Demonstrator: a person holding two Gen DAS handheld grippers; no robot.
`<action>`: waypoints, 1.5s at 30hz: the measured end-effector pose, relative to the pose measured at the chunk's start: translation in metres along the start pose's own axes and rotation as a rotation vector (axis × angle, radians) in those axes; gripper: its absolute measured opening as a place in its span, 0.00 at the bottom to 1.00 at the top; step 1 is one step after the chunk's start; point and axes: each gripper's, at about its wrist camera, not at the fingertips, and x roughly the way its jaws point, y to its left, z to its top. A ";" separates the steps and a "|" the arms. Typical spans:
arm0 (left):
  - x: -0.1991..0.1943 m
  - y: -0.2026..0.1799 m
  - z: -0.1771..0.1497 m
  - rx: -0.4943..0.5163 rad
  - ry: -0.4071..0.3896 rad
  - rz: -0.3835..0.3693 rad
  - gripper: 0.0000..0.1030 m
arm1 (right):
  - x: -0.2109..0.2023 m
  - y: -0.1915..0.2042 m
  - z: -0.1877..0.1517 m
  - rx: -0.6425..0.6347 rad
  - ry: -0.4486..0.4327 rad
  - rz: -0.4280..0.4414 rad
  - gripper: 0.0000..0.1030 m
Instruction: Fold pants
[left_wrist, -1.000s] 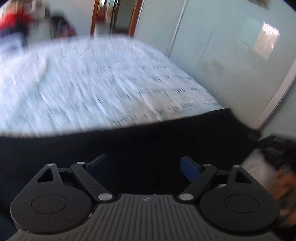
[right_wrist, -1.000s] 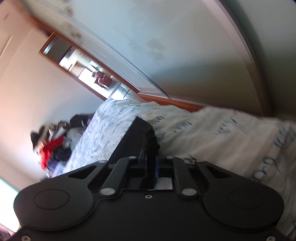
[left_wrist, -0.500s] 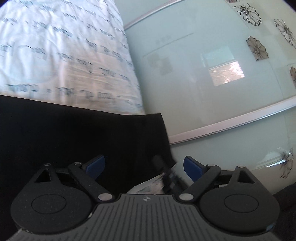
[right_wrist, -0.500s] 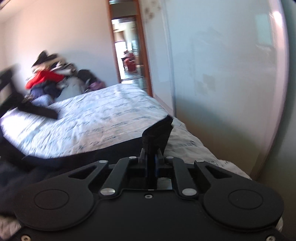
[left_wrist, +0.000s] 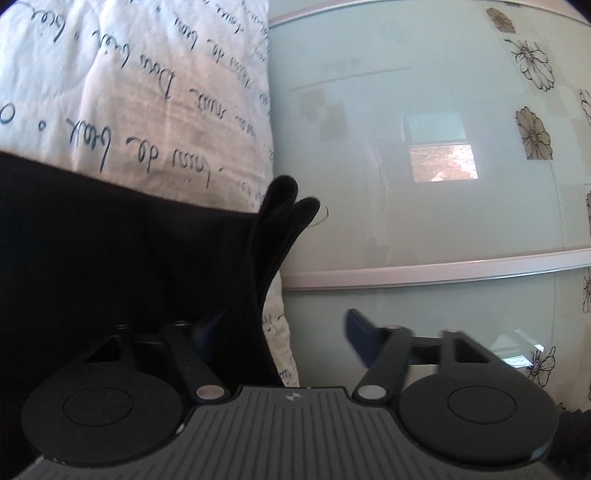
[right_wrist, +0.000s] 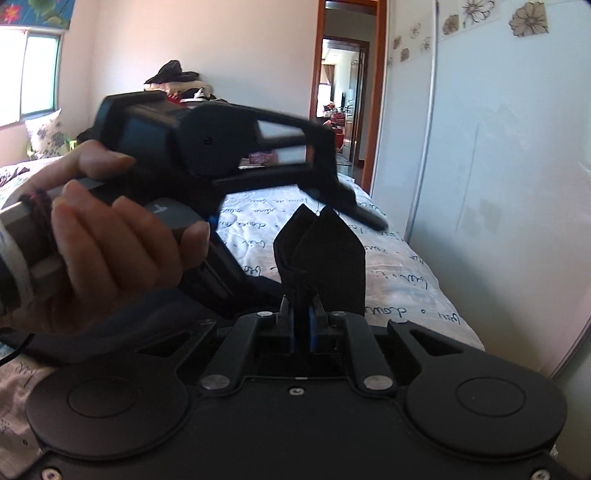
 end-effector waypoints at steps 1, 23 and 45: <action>0.001 0.001 0.000 0.002 -0.001 0.007 0.52 | 0.000 0.000 -0.001 -0.003 0.003 0.003 0.08; -0.036 -0.026 -0.035 0.263 -0.168 0.182 0.10 | 0.024 0.051 -0.019 -0.436 0.020 -0.282 0.05; -0.235 0.000 -0.079 0.490 -0.448 0.511 0.07 | -0.001 0.199 0.019 -0.576 -0.160 0.145 0.05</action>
